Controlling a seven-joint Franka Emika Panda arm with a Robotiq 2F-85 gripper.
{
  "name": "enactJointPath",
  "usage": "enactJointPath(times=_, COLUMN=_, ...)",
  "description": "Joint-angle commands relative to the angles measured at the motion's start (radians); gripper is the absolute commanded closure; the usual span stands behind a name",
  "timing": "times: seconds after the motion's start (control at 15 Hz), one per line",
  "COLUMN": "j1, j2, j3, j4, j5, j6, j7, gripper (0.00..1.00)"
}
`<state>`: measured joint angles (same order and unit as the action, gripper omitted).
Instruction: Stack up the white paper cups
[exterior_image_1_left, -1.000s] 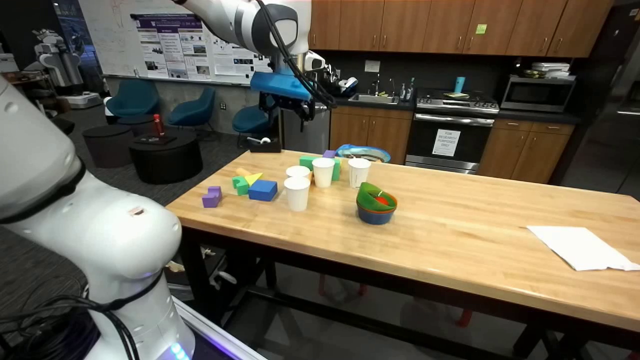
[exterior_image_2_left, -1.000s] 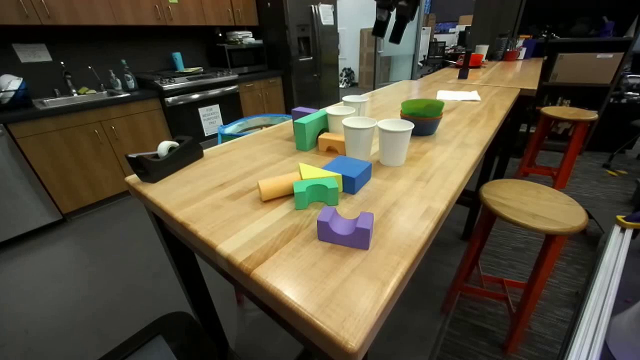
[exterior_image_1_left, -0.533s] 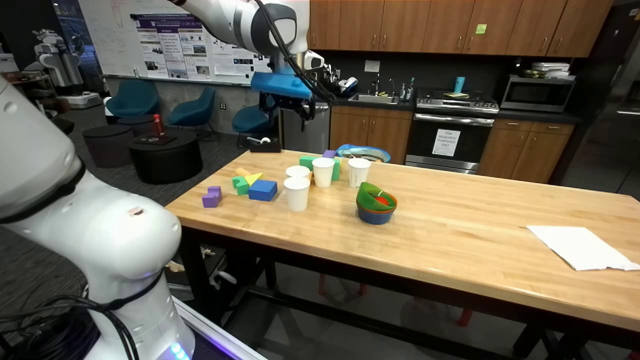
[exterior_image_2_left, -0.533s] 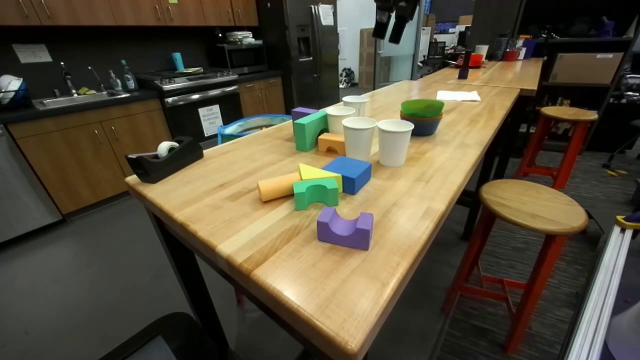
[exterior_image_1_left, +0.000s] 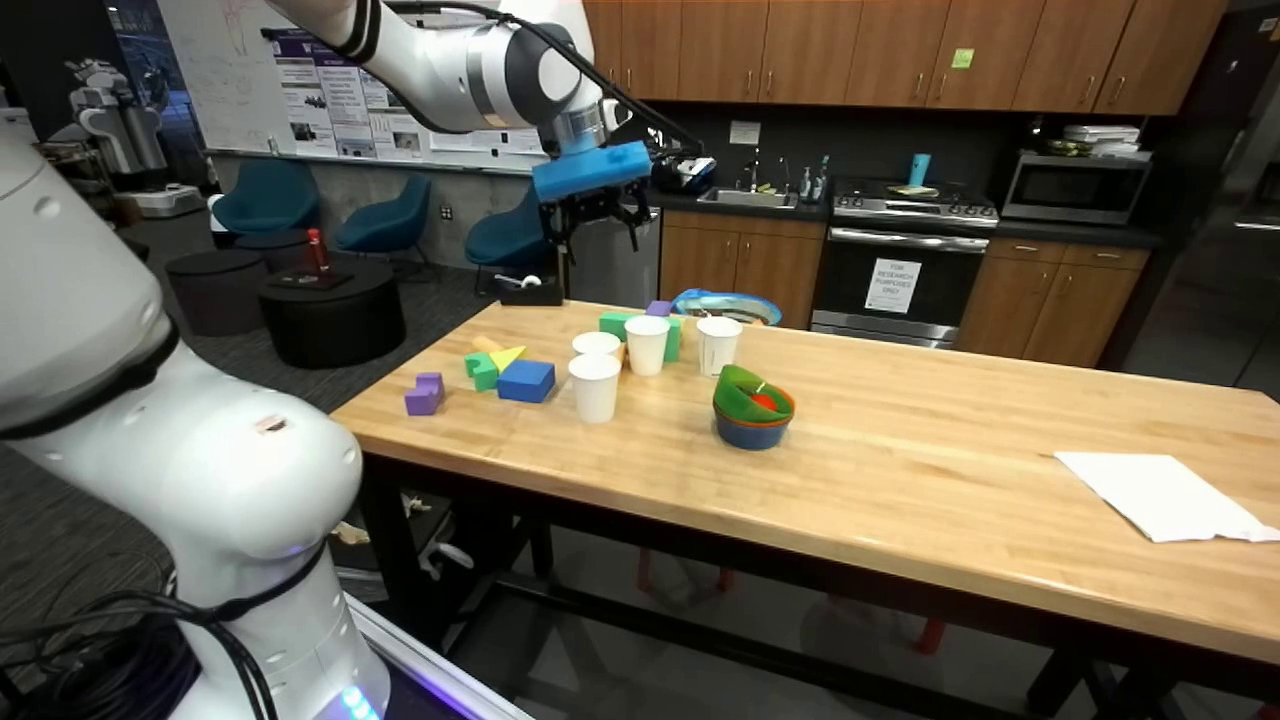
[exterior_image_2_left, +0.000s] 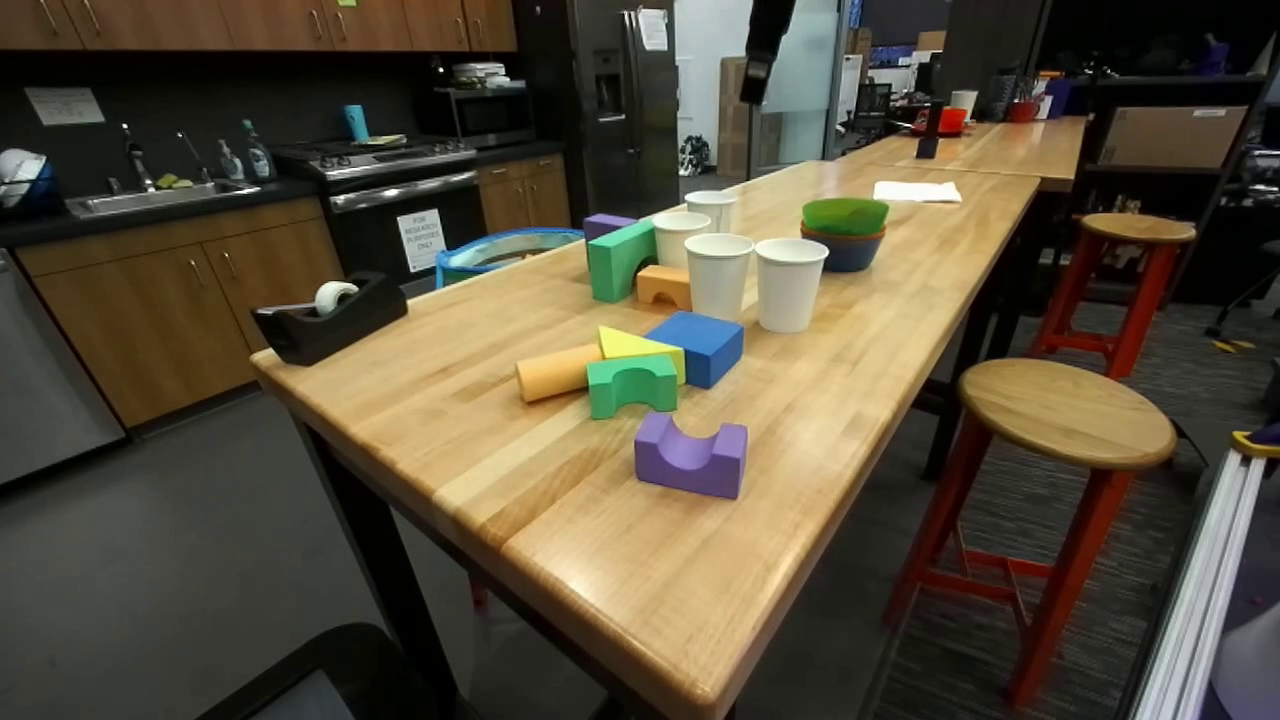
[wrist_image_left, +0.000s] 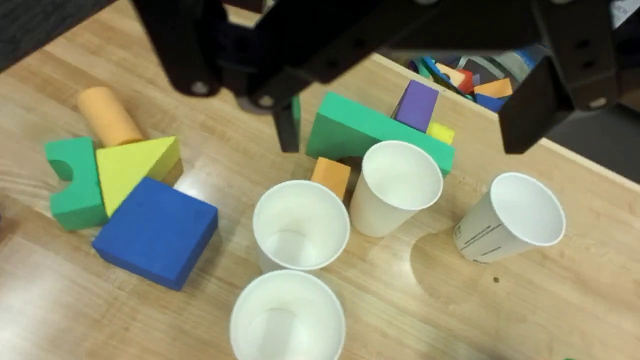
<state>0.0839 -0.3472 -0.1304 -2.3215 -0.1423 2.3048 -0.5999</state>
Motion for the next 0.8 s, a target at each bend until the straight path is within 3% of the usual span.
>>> enactJointPath(times=0.0, j1=-0.027, j2=0.076, j3=-0.017, j4=0.006, j5=-0.081, j6=0.156, j7=-0.149, gripper=0.00)
enactJointPath(times=0.13, j1=-0.047, j2=0.088, j3=-0.021, j4=-0.012, j5=-0.094, j6=0.259, j7=-0.184, gripper=0.00)
enactJointPath(times=0.2, j1=-0.047, j2=0.077, j3=0.000, j4=-0.003, j5=-0.066, j6=0.188, j7=-0.143, gripper=0.00)
enactJointPath(times=0.53, j1=-0.054, j2=0.091, j3=0.006, j4=-0.003, j5=-0.065, j6=0.202, j7=-0.143, gripper=0.00)
enactJointPath(times=0.73, j1=-0.041, j2=0.118, j3=0.004, j4=0.038, j5=-0.084, j6=0.068, j7=-0.274, gripper=0.00)
